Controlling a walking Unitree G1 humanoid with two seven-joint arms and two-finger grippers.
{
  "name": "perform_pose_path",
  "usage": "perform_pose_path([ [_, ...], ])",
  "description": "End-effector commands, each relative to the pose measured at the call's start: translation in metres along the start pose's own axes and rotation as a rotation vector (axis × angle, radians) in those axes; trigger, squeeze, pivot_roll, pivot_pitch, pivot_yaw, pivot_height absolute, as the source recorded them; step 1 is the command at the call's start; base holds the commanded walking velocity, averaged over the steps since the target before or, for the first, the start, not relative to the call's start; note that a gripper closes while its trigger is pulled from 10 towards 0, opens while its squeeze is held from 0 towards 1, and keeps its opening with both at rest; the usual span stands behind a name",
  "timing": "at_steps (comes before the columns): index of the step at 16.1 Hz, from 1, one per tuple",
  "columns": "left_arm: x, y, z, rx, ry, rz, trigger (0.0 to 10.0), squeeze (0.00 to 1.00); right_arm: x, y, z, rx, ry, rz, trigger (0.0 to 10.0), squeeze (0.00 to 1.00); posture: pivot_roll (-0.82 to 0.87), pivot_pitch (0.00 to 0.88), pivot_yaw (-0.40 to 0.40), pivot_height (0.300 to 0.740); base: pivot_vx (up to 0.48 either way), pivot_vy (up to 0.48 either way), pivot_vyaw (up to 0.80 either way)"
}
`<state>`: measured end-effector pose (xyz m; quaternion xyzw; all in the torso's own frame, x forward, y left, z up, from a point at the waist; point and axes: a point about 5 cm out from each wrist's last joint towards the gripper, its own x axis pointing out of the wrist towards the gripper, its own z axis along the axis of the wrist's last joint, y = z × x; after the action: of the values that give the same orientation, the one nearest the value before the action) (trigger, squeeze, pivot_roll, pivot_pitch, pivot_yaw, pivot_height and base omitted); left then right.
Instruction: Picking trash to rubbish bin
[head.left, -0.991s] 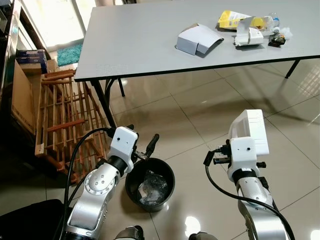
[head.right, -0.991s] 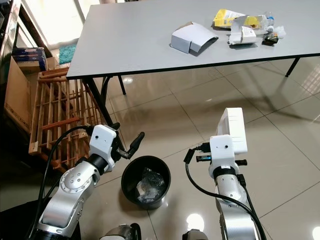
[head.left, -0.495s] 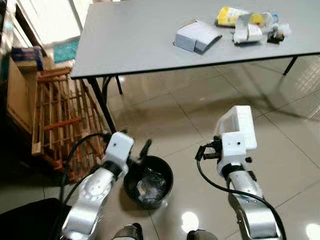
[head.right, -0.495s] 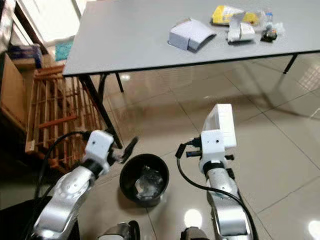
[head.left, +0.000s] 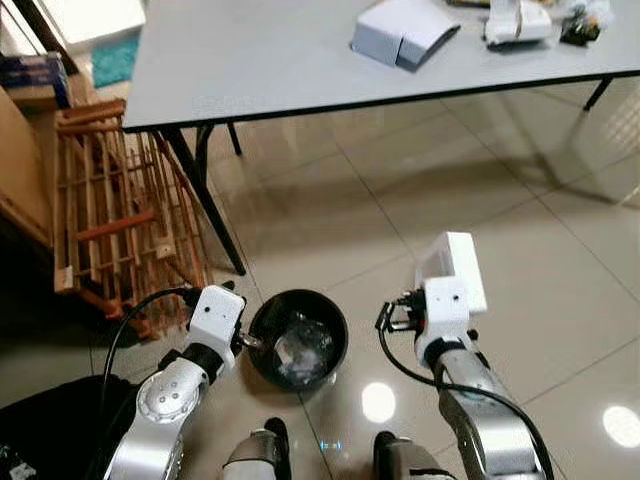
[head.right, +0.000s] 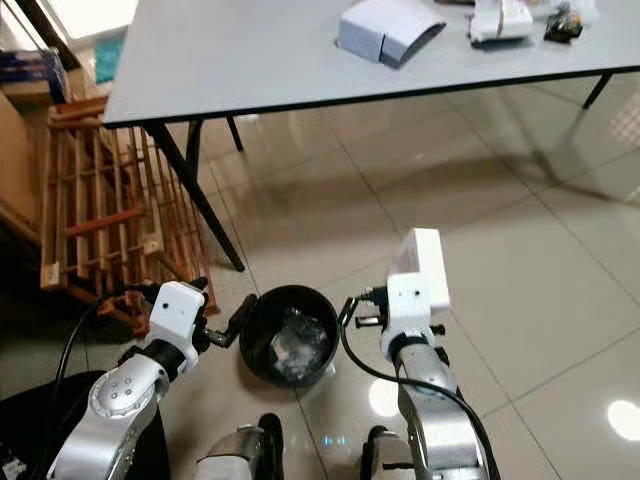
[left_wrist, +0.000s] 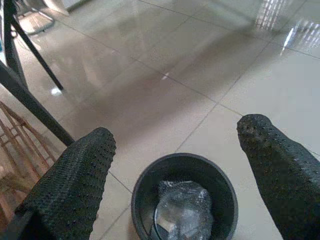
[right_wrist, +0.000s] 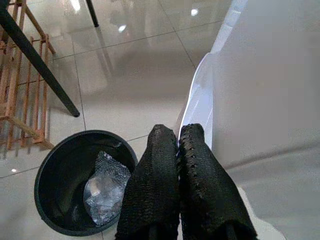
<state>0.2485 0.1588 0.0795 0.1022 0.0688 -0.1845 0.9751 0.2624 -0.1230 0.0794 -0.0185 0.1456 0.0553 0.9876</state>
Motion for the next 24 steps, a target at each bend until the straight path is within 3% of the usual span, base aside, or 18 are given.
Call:
perform_pose_path([
  [1,-0.006,0.002,-0.008,-0.009,0.024,0.004,10.0,0.0,-0.001,0.002,-0.009,0.002,0.044,0.018,10.0,0.0,0.03,0.324,0.048,0.74,0.0,0.0,0.0],
  [3,-0.007,0.001,-0.012,0.0,0.038,0.005,10.0,0.0,0.005,-0.004,-0.011,-0.011,0.057,0.005,10.0,0.0,0.03,0.328,0.041,0.74,0.0,0.0,0.0],
  [12,-0.008,-0.001,-0.012,0.0,0.035,-0.02,10.0,0.0,0.008,0.001,-0.016,0.024,0.062,0.025,10.0,0.0,0.04,0.324,0.041,0.74,0.0,0.0,0.0],
  [14,-0.012,-0.002,-0.016,0.008,0.052,-0.064,10.0,0.0,0.006,0.002,-0.021,0.028,0.079,0.029,10.0,0.0,0.04,0.329,0.044,0.74,0.0,0.0,0.0],
  [19,-0.015,-0.001,-0.017,0.012,0.063,-0.062,10.0,0.0,0.002,0.004,-0.03,0.033,0.099,0.027,10.0,0.0,0.05,0.349,0.047,0.74,0.0,0.0,0.0],
  [24,-0.028,0.001,-0.02,0.025,0.09,-0.08,10.0,0.0,-0.008,0.01,-0.043,0.054,0.137,0.029,10.0,0.0,0.06,0.393,0.064,0.74,0.0,0.0,0.0],
])
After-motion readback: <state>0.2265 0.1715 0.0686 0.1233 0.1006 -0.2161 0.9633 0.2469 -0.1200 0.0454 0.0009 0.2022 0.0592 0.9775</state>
